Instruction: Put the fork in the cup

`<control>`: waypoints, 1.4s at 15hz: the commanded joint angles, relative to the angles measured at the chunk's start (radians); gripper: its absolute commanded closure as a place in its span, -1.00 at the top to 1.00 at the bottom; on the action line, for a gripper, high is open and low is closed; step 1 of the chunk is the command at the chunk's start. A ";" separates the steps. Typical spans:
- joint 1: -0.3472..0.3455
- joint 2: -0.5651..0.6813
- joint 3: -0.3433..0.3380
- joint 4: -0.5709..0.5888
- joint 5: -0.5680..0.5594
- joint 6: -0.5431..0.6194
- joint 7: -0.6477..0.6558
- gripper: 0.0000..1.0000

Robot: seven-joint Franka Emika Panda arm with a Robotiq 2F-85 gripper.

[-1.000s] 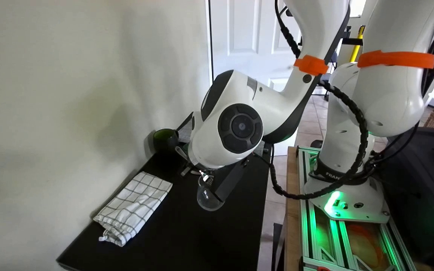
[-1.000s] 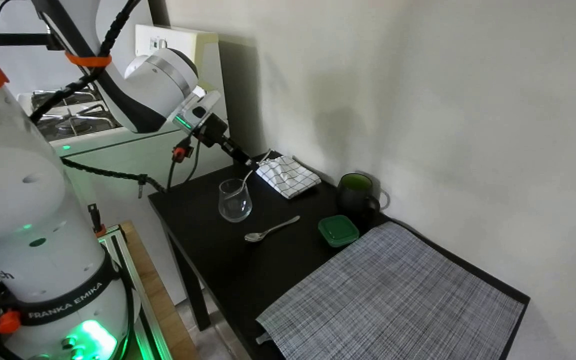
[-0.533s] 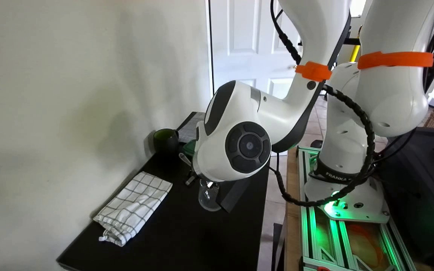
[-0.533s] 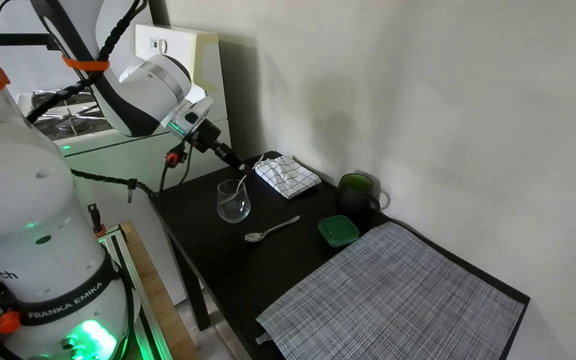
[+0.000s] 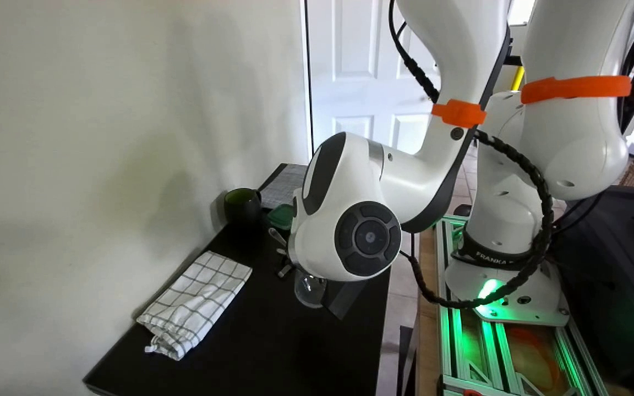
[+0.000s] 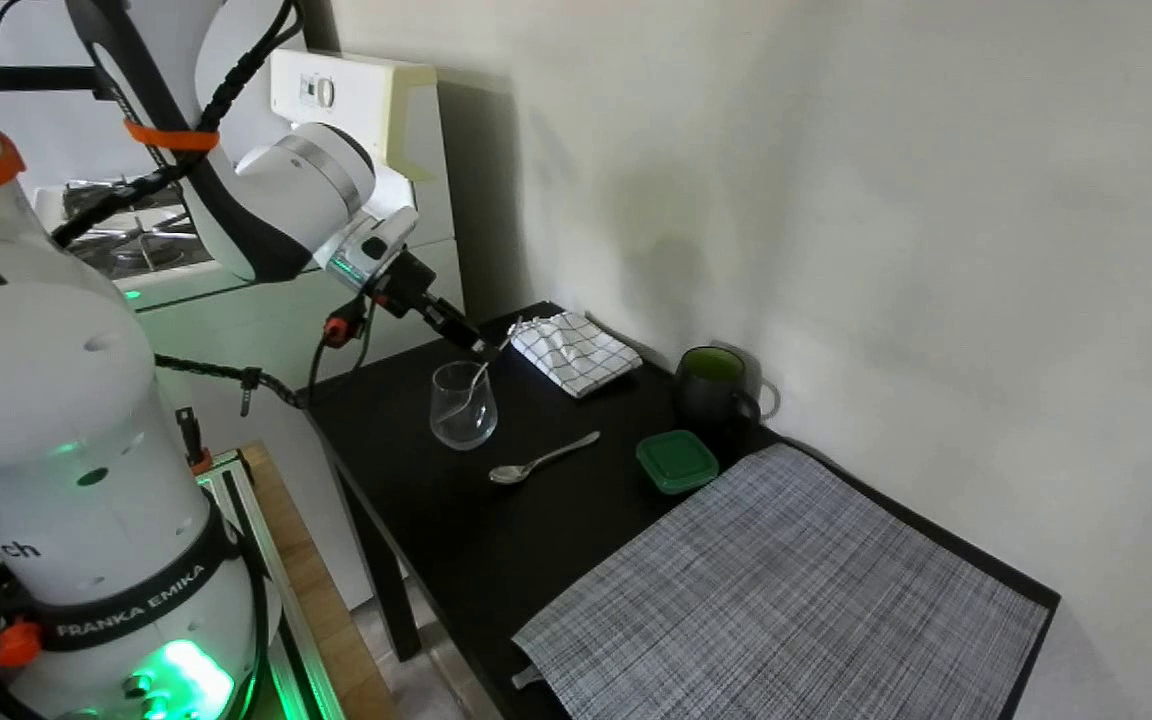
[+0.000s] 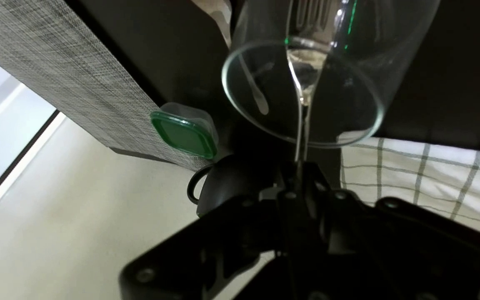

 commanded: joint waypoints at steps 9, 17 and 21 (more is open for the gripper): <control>0.060 0.032 0.001 0.000 0.032 -0.061 0.073 -0.04; 0.068 -0.046 -0.008 -0.017 0.054 -0.024 0.037 1.00; 0.066 -0.127 -0.019 -0.022 0.060 -0.007 -0.016 1.00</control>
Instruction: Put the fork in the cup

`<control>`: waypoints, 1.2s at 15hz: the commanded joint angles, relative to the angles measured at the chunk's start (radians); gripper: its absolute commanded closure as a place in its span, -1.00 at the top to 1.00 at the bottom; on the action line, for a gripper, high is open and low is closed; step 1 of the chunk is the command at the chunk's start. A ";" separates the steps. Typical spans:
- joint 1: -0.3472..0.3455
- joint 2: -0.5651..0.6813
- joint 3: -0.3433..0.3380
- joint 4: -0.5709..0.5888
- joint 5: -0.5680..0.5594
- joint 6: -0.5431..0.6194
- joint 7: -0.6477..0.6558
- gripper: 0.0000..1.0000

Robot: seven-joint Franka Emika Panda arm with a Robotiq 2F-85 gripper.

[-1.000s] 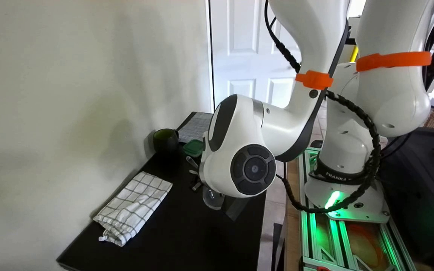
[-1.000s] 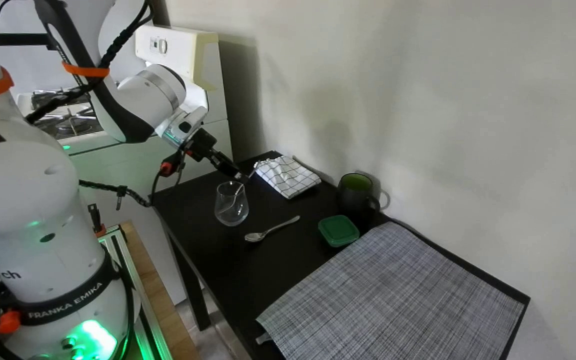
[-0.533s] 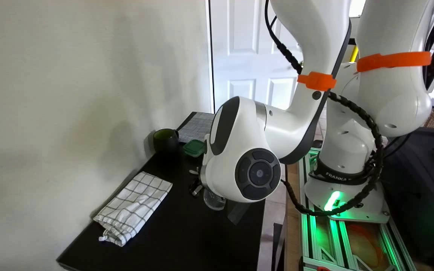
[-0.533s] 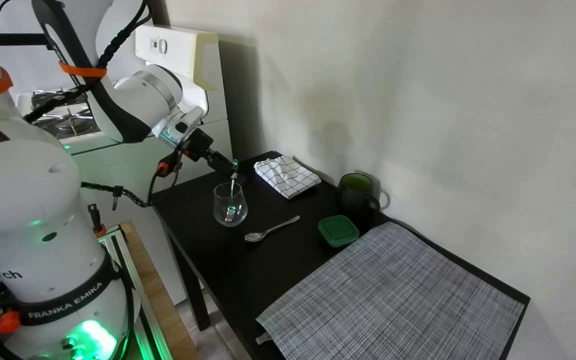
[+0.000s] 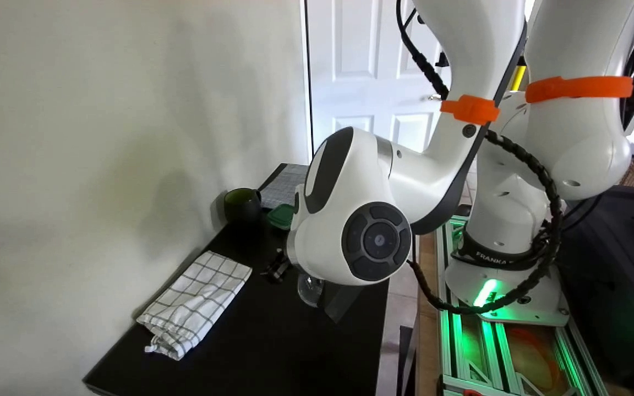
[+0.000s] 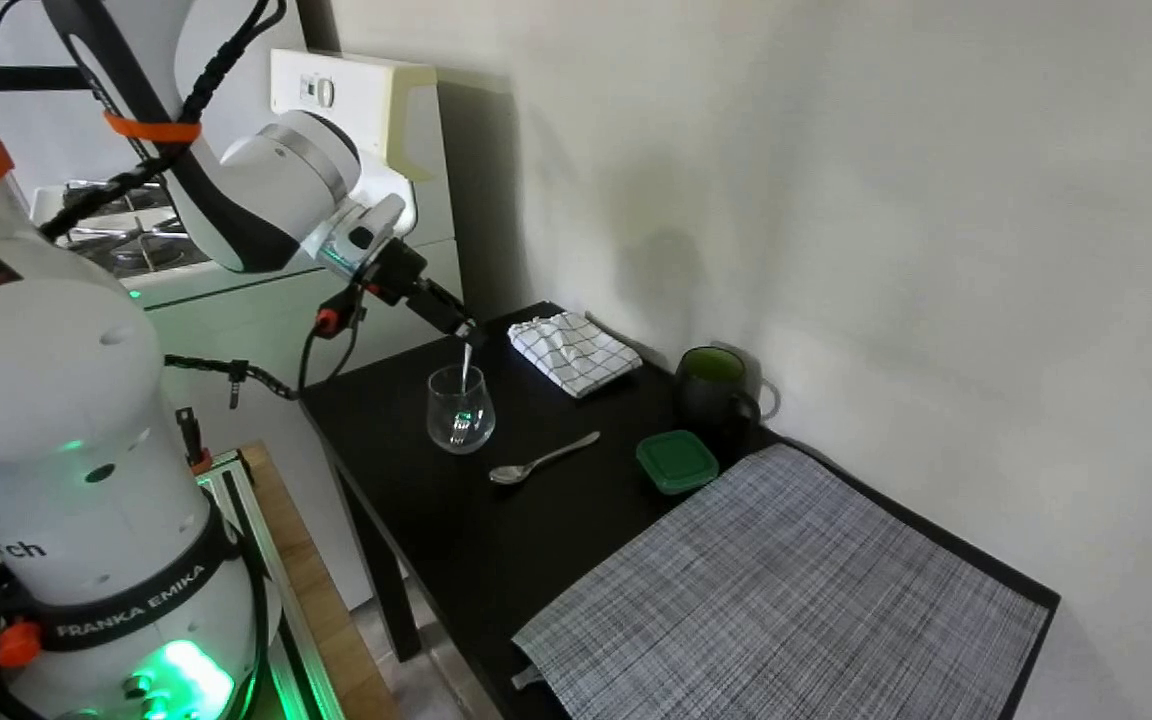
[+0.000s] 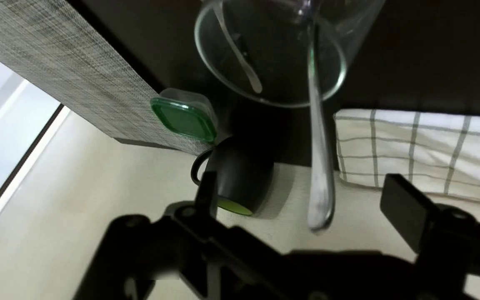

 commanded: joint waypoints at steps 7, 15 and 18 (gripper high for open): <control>-0.004 -0.222 -0.108 -0.025 0.040 0.164 -0.329 1.00; 0.025 -0.262 -0.306 -0.018 0.417 0.332 -0.874 1.00; 0.066 -0.276 -0.368 -0.016 0.619 0.267 -1.076 1.00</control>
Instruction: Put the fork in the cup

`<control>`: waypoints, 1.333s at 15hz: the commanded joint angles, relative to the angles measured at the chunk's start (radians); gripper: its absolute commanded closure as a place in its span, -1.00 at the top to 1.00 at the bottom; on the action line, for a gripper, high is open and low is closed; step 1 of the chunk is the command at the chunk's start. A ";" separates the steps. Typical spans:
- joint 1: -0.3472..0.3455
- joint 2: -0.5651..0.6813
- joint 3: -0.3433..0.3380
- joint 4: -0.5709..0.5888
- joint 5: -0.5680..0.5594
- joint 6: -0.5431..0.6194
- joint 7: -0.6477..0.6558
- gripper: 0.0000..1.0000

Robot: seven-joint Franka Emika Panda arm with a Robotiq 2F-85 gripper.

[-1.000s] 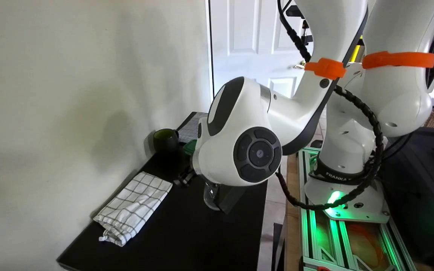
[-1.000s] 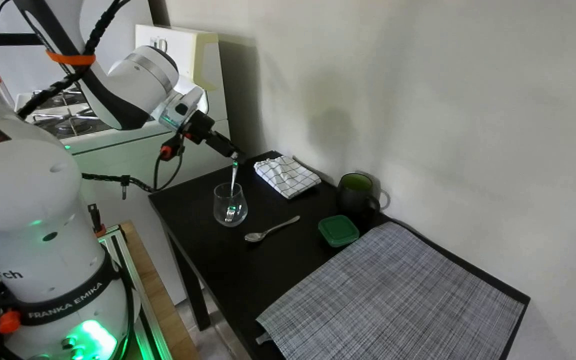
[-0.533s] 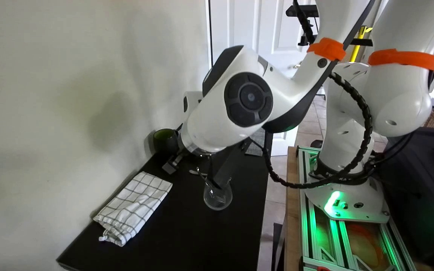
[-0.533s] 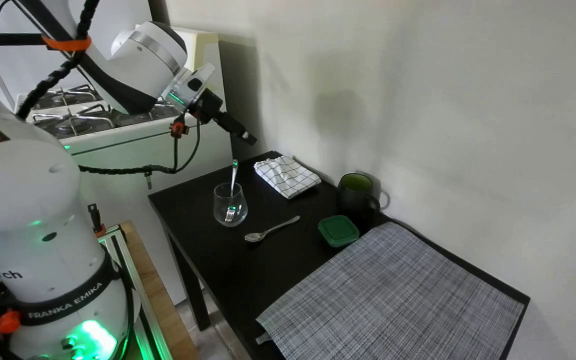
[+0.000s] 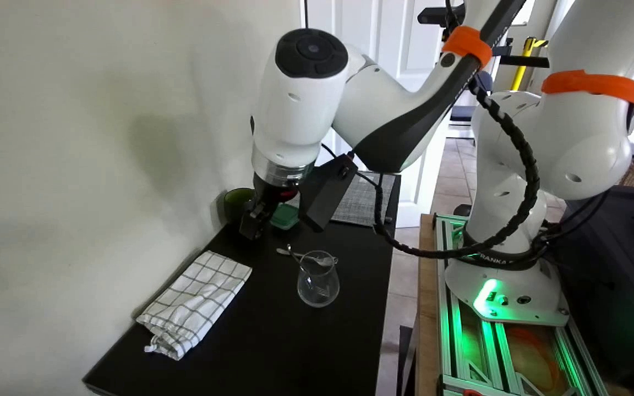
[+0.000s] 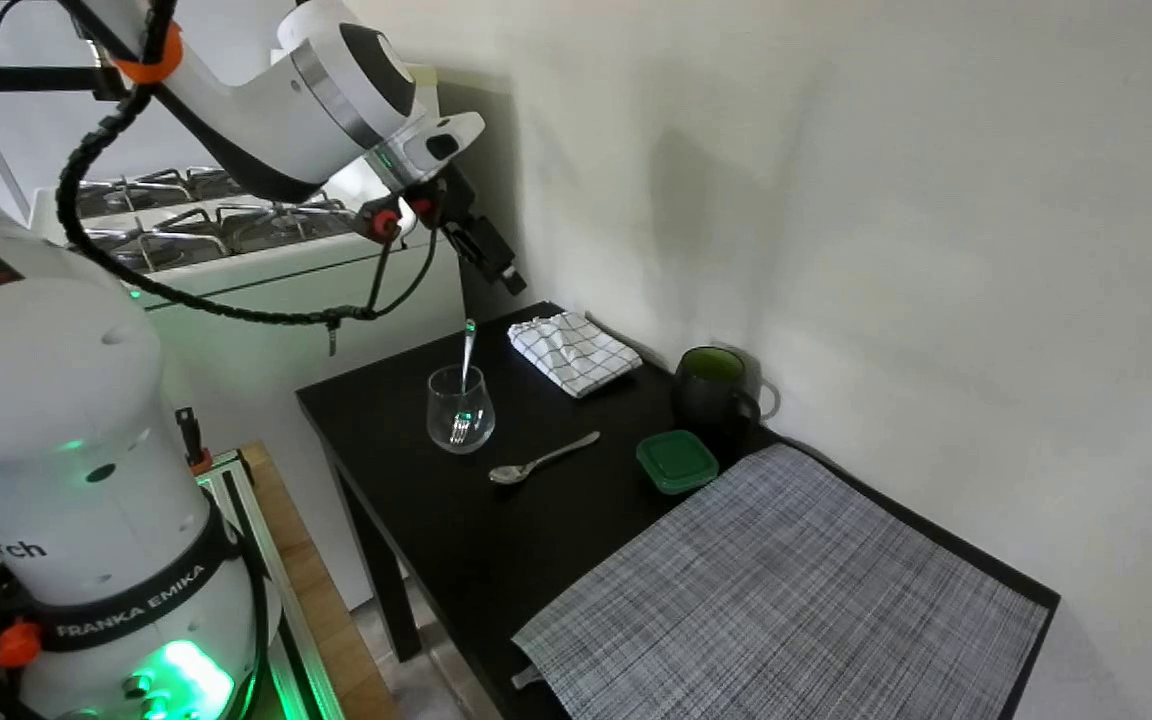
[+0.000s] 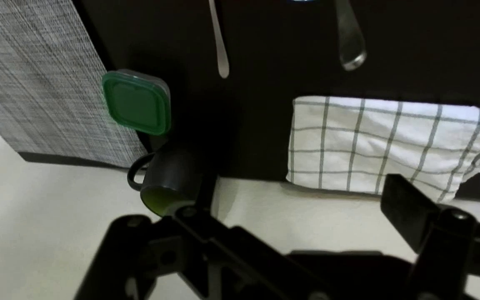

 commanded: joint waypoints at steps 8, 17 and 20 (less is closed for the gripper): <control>-0.076 -0.116 0.080 -0.007 0.509 -0.254 -0.456 1.00; -0.172 -0.148 0.151 0.006 0.586 -0.290 -0.534 1.00; -0.188 -0.150 0.165 0.008 0.585 -0.291 -0.535 1.00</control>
